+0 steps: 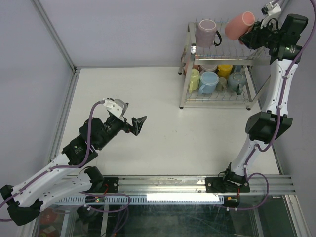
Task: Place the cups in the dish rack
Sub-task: Turn the cup upside down in the dish rack.
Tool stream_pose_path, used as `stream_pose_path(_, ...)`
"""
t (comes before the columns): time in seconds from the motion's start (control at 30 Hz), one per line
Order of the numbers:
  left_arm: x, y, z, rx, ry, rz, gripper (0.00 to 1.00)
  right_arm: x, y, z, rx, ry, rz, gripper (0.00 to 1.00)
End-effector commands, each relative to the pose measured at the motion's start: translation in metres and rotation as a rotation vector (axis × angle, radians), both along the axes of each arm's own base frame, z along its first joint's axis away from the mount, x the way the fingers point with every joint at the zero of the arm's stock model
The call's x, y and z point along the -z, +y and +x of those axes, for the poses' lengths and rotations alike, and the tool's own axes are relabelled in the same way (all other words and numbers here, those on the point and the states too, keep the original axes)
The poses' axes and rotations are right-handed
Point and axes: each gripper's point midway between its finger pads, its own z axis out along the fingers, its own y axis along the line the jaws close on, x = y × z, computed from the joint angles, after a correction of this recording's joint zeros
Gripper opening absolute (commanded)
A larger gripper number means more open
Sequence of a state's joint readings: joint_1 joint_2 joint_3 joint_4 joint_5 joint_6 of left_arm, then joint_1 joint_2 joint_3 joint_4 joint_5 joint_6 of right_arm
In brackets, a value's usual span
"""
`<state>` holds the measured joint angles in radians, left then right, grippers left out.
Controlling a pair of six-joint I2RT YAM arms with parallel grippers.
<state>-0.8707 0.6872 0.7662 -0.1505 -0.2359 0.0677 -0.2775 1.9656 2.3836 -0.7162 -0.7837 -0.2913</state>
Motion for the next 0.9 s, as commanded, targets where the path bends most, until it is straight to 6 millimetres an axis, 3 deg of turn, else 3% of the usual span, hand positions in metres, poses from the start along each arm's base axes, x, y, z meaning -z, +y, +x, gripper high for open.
stream_pose_path(0.0, -0.015, 0.004, 0.002, -0.018, -0.038, -0.025, 0.99, -0.043, 0.013, -0.007, -0.032, -0.151, -0.058, 0.14)
stream_pose_path(0.87, -0.016, 0.005, 0.001, -0.020, -0.040, -0.027, 0.99, -0.028, 0.017, -0.005, -0.039, -0.112, -0.062, 0.23)
